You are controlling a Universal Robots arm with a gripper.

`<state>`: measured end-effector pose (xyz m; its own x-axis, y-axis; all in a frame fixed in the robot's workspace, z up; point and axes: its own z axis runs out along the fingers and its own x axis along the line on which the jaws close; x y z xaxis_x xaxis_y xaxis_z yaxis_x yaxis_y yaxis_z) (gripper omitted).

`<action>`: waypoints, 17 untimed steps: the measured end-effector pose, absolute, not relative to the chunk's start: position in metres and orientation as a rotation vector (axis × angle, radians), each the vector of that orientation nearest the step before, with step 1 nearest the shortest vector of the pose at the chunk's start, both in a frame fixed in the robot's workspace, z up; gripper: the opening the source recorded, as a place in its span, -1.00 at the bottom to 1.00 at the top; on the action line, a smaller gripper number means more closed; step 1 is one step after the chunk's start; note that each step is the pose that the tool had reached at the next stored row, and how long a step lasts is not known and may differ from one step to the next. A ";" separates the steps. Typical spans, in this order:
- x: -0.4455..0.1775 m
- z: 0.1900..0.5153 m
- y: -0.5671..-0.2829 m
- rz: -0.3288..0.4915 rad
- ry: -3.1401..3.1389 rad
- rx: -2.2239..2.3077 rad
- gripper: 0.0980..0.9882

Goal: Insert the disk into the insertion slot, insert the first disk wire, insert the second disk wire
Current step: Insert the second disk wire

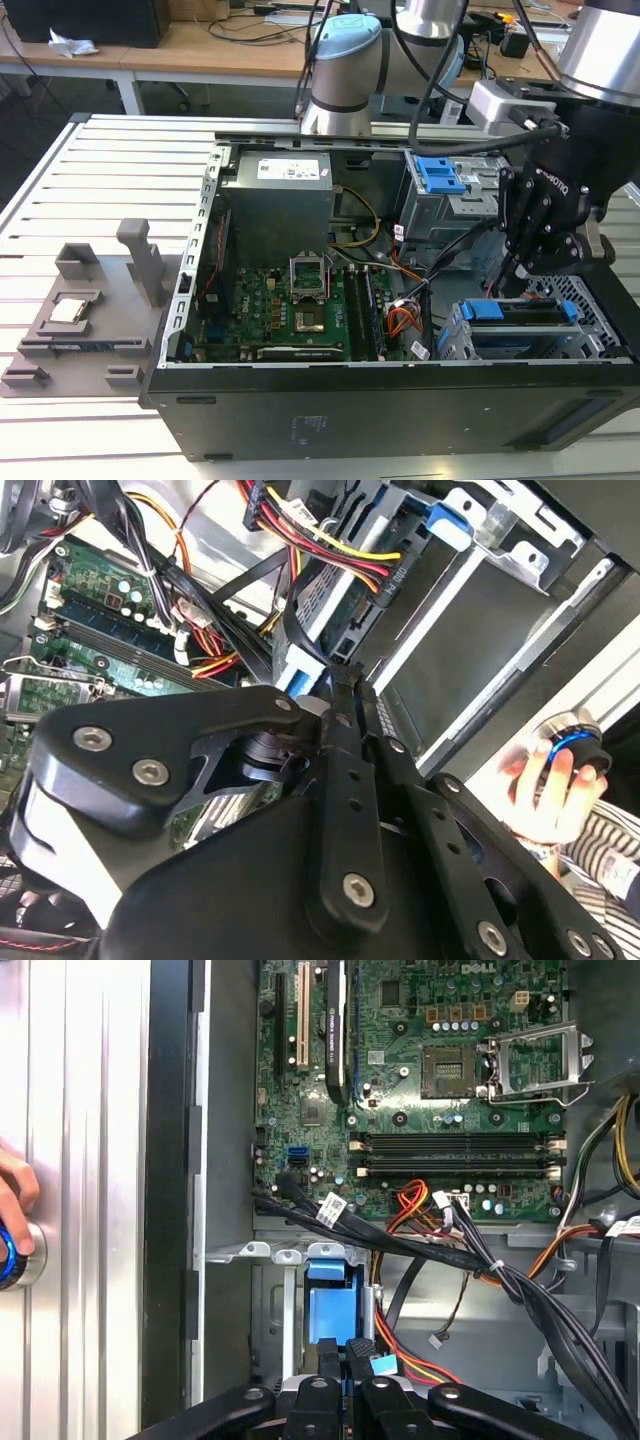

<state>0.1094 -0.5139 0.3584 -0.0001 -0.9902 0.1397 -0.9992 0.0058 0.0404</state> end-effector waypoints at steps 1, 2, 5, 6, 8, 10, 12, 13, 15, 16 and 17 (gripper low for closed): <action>0.109 0.358 -0.518 0.093 -2.139 2.133 -0.89; 0.109 0.358 -0.521 0.086 -2.143 2.137 -0.89; 0.109 0.358 -0.525 0.073 -2.149 2.144 -0.89; 0.109 0.358 -0.526 0.069 -2.150 2.145 -0.89; 0.109 0.358 -0.529 0.063 -2.153 2.149 -0.89; 0.109 0.358 -0.534 0.056 -2.156 2.152 -0.89; 0.109 0.358 -0.538 0.052 -2.158 2.154 -0.89; 0.109 0.358 -0.538 0.051 -2.159 2.155 -0.89; 0.109 0.358 -0.540 0.048 -2.160 2.156 -0.89; 0.109 0.358 -0.541 0.047 -2.161 2.157 -0.89; 0.109 0.358 -0.543 0.045 -2.162 2.158 -0.89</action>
<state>0.1094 -0.5434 0.3582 -0.0001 -0.9966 0.0820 -0.9992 0.0034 0.0407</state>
